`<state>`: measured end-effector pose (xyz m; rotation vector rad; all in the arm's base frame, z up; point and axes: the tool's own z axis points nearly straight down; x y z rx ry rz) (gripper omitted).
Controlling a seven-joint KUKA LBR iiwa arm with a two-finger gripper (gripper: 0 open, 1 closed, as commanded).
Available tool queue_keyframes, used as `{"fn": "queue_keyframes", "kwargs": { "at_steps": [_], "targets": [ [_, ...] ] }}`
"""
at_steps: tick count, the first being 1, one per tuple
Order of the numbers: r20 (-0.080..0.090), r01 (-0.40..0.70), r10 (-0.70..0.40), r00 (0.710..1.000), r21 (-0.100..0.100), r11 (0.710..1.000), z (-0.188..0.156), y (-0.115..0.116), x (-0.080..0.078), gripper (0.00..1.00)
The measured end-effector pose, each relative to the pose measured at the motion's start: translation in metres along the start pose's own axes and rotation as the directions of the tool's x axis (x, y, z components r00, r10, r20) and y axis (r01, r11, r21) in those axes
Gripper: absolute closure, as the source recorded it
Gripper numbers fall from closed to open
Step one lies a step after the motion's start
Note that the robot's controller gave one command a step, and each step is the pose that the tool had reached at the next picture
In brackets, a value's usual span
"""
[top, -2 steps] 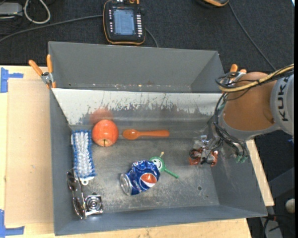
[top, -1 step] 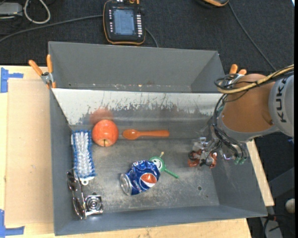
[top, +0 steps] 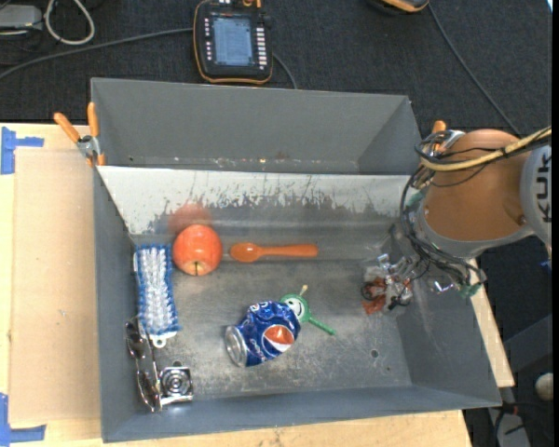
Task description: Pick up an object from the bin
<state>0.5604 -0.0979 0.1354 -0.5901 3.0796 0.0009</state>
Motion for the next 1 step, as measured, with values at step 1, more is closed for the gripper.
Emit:
{"fn": "queue_keyframes", "kwargs": {
  "at_steps": [1],
  "targets": [
    [-0.006,-0.228,0.228,0.974,-0.002,0.974,-0.0954,-0.0004,-0.0028,1.0]
  ]
}}
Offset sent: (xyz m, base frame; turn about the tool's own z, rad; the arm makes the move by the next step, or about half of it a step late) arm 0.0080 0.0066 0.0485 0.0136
